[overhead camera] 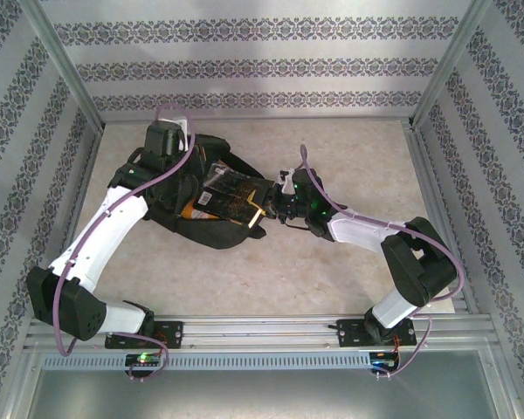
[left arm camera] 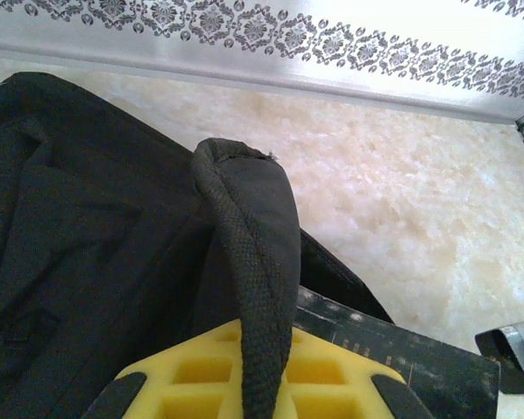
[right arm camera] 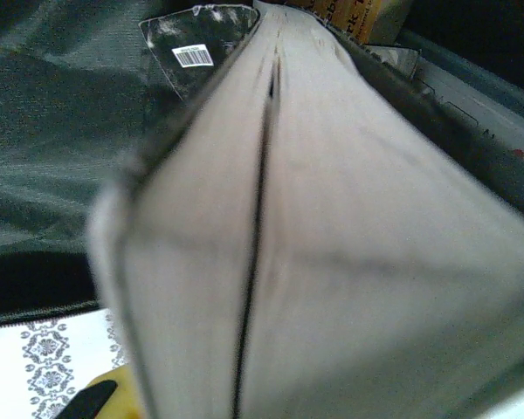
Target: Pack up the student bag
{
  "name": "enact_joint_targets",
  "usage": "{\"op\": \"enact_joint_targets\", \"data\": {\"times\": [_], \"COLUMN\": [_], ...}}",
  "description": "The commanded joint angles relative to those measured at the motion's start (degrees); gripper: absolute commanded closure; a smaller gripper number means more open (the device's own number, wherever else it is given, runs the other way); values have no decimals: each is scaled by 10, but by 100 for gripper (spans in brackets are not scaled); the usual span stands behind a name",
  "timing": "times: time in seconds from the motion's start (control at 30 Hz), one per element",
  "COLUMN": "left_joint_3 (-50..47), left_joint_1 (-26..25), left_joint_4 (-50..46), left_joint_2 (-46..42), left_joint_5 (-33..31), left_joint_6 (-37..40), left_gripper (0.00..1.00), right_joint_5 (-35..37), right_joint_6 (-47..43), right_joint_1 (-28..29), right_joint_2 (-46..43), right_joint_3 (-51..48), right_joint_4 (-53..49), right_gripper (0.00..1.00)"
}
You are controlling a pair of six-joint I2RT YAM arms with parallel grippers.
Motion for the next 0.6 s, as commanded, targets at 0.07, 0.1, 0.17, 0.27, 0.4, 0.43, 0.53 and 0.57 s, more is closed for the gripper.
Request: {"op": "enact_joint_targets", "data": {"times": [0.07,0.1,0.17,0.27,0.4,0.43,0.53,0.57], "left_joint_3": [53,54,55,57,63,64,69,70], "left_joint_1": [10,10,11,12,13,14,16,18], "left_joint_4": [82,83,85,87,87,88,85,85], "left_joint_2": [-18,-17,-15,-12,-10,-8,-6,-6], "left_joint_5": [1,2,0,-3,-2,-3,-5,-5], "left_joint_6": [-22,-23,-25,-26,-28,-29,-29,-29], "left_gripper": [100,100,100,100,100,100,100,100], "right_joint_5": [-24,-24,-25,-30,-33,-33,-35,-36], "right_joint_6": [-13,-13,-13,-14,-12,-12,-12,-11], "right_joint_1": [11,10,10,10,10,10,10,10], "right_joint_2": [-16,-18,-21,-25,-30,-31,-32,-32], "right_joint_3": [-14,-17,-23,-25,-28,-27,-24,-24], "right_joint_4": [43,45,45,44,44,45,46,47], "right_gripper": [100,100,100,100,100,100,100,100]}}
